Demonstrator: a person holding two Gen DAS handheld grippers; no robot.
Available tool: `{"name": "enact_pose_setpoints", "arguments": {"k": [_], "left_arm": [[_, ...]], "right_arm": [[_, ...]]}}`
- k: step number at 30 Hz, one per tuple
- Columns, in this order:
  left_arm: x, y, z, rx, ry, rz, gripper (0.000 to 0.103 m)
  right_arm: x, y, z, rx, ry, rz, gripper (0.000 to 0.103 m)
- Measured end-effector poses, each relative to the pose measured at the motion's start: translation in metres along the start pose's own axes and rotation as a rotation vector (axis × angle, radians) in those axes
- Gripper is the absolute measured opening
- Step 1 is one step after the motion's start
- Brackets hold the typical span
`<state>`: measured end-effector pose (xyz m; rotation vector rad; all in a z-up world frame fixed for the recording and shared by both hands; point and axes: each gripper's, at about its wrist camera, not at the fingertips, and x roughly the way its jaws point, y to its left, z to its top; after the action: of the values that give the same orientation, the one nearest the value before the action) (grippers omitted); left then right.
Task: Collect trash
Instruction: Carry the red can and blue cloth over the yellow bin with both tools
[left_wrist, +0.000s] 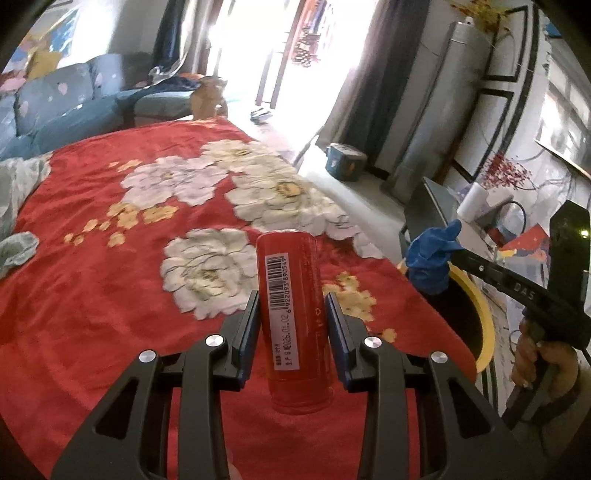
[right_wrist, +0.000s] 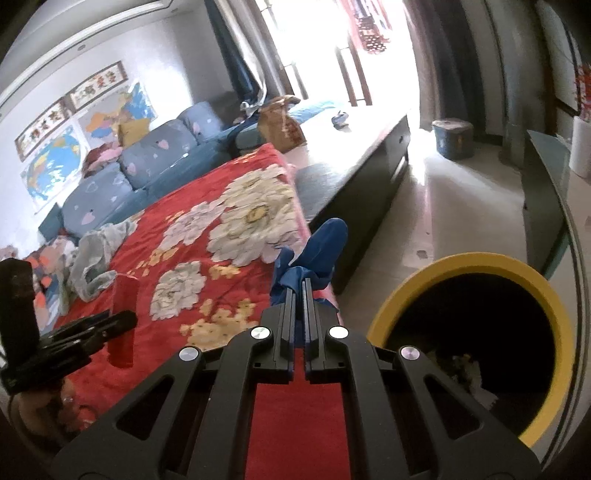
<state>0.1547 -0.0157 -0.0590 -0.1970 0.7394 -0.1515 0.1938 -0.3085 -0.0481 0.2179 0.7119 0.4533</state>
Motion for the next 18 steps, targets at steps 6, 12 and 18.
{"name": "enact_pose_setpoints", "arguments": {"k": [6,12,18], "left_arm": [[0.002,-0.024,0.004,0.047,-0.002,-0.033,0.033],[0.005,-0.05,0.005,0.1,-0.001,-0.066,0.033],[0.008,-0.075,0.005,0.145,0.001,-0.095,0.033]], "right_arm": [[-0.014,-0.022,-0.002,0.028,-0.013,-0.036,0.001],[-0.025,-0.04,-0.007,0.055,-0.023,-0.062,0.001],[-0.033,-0.055,-0.01,0.084,-0.032,-0.082,0.001]]}}
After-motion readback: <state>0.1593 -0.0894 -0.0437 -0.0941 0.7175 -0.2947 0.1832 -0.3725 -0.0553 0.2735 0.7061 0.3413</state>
